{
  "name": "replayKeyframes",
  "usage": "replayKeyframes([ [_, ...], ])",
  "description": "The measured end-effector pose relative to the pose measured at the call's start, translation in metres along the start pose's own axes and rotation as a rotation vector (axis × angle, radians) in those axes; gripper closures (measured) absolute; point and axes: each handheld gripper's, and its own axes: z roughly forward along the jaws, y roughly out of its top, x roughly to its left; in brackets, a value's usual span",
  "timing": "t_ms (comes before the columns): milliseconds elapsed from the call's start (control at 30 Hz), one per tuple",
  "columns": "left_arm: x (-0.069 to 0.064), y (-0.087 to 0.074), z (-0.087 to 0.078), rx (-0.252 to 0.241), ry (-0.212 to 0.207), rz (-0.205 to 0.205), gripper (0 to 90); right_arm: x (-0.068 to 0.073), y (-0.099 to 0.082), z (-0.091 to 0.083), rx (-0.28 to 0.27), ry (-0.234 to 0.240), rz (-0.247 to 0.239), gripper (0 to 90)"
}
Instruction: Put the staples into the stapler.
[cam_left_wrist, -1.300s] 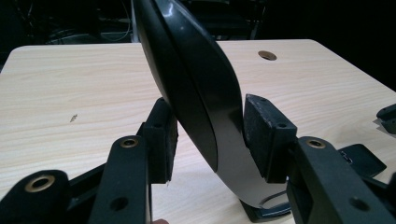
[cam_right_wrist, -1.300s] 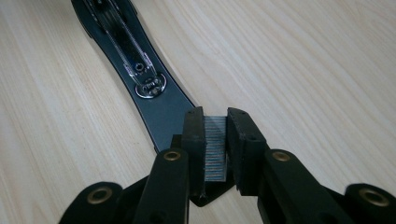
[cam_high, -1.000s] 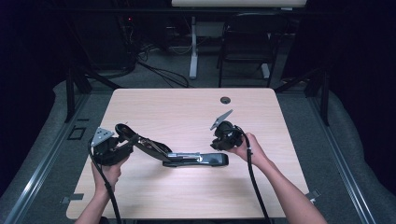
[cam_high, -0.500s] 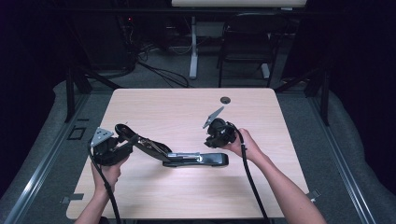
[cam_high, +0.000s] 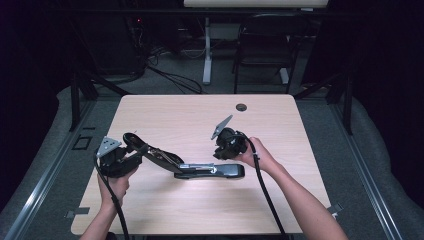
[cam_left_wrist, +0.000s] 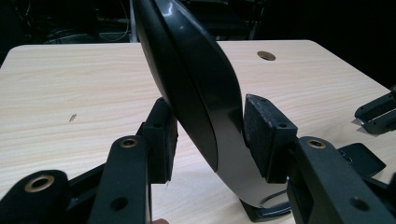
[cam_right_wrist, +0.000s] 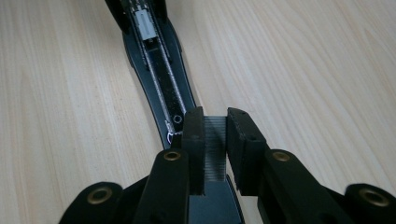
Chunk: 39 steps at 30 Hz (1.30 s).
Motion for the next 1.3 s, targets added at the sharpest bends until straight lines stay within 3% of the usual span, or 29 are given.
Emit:
replayKeyframes([
  [400, 0.0, 0.0, 0.0, -0.006, -0.009, 0.005, 55.9, 0.006, 0.014, 0.016, -0.012, 0.093, -0.077, 78.2],
  [900, 0.001, -0.001, 0.0, -0.003, -0.01, 0.001, 55.8, 0.005, 0.024, 0.04, 0.008, 0.162, -0.154, 78.2],
  [1300, 0.001, 0.0, 0.0, -0.004, -0.011, 0.004, 55.7, -0.002, 0.023, 0.05, 0.004, 0.229, -0.177, 78.2],
])
